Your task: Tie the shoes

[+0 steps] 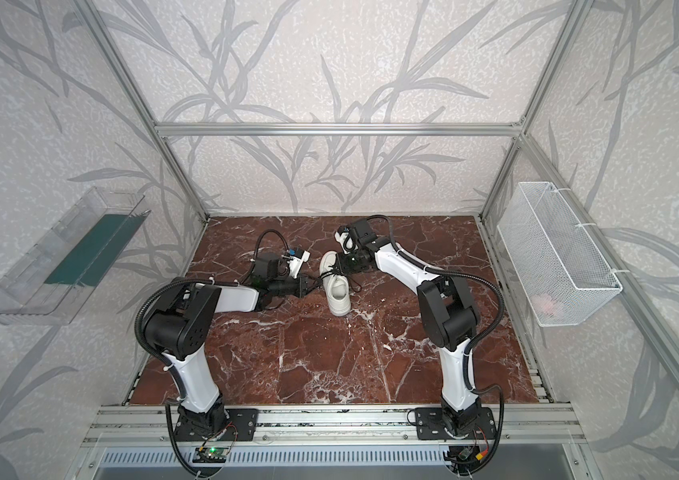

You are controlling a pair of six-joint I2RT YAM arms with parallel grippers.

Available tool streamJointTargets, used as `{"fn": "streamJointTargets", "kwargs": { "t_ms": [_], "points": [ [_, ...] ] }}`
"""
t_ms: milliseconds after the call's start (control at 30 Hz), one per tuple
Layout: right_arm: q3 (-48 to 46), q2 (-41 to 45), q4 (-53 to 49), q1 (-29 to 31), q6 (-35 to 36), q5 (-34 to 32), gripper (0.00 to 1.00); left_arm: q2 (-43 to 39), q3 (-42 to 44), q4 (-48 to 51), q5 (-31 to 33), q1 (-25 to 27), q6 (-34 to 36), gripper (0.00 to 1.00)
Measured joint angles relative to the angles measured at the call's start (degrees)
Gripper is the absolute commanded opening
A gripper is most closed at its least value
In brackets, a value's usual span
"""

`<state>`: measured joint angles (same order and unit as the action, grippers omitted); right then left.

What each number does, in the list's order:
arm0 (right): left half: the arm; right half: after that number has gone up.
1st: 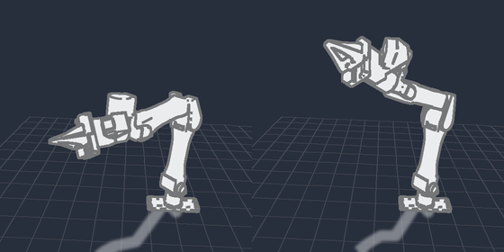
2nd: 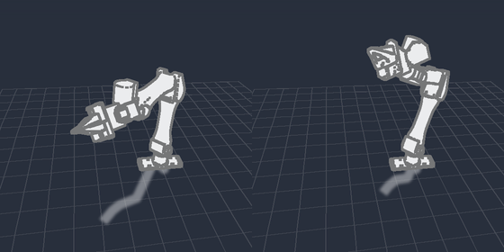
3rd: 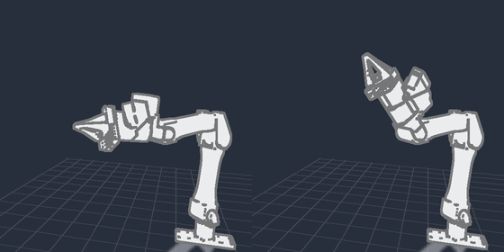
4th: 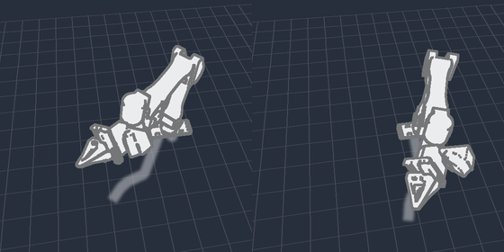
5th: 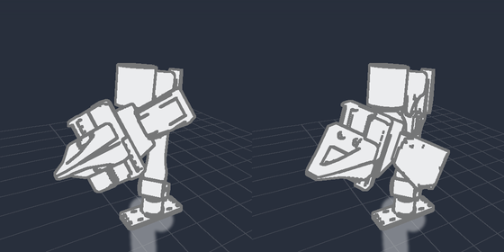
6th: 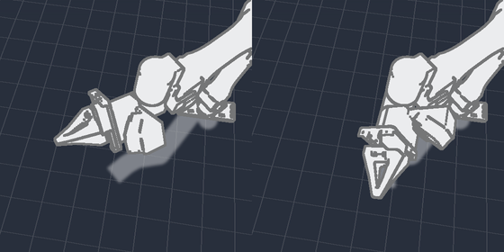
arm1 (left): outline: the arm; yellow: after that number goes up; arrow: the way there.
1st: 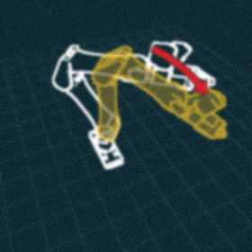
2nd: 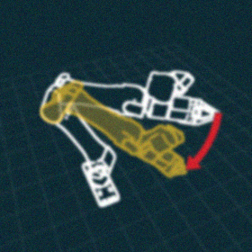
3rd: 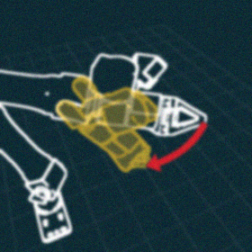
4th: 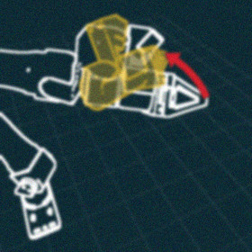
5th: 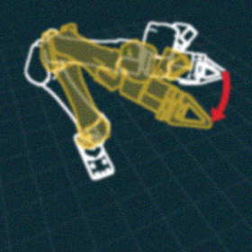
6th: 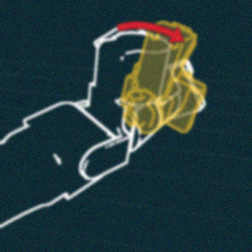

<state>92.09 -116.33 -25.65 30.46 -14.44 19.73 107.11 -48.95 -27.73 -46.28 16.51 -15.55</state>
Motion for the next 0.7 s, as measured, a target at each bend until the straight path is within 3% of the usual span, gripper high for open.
{"fn": "streamJointTargets", "kwargs": {
  "t_ms": [233, 700],
  "points": [
    [0.00, -0.79, -0.50, 0.37, 1.03, -0.35, 0.17, -0.04, -0.94, 3.28, -0.31, -0.02, 0.94, 0.00],
    [0.94, -3.61, -1.42, 0.74, 1.49, -1.40, 0.14, -1.29, -0.92, 4.35, -0.22, -0.02, 1.44, 0.00]
  ]
}}
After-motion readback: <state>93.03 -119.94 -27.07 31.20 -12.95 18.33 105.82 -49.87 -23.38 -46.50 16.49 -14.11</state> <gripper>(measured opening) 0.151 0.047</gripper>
